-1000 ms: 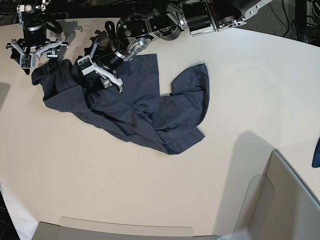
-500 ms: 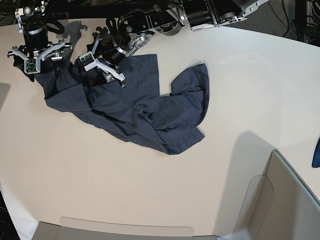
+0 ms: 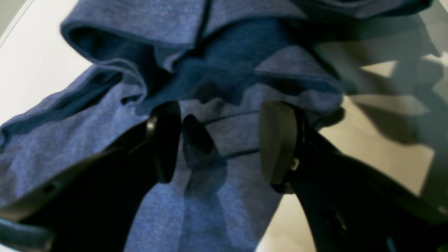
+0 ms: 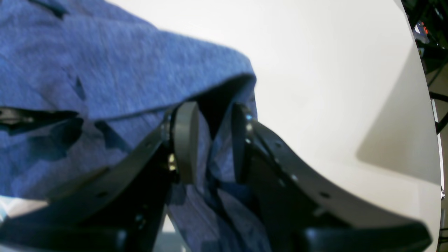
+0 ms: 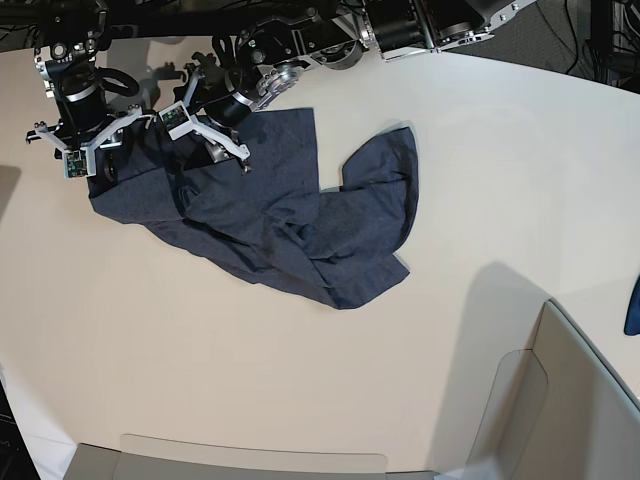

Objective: Layout the t-shirt on the table in an organized manner, then fold the t-shirt properly
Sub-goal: 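Grasp the shirt edge with both grippers side by side, then lift and shake the shirt with both grippers, then lay it flat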

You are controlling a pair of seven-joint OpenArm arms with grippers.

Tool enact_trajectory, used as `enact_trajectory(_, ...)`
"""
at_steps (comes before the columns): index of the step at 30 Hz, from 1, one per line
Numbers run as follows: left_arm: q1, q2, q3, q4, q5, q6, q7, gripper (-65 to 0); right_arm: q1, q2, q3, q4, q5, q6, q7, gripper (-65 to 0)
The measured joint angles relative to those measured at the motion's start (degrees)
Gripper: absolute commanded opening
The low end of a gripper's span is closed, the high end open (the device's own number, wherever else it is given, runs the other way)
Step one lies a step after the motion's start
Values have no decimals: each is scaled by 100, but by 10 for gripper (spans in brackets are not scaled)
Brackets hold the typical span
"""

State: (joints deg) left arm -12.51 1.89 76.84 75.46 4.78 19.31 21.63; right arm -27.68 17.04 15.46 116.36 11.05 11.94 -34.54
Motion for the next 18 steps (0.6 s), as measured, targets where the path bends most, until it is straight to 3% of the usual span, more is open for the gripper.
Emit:
enact_trajectory(6, -2, -157, -11, 2, 22, 24, -76, -325, 17, 4, -2, -20, -20, -2, -22, -501)
enact_trajectory(11, -2, -146, -11, 2, 20, 22, -68, -325, 302, -138, -39, -76, -1025, -15, -79, -500)
enact_trajectory(14, -4, -146, -11, 2, 24, 22, -68, -325, 592, -282, -389, -142, -1556, 46, -505, -499)
enact_trajectory(18, 11, -144, -11, 2, 22, 22, -66, -325, 984, -295, -890, -369, -1952, 24, -623, -499)
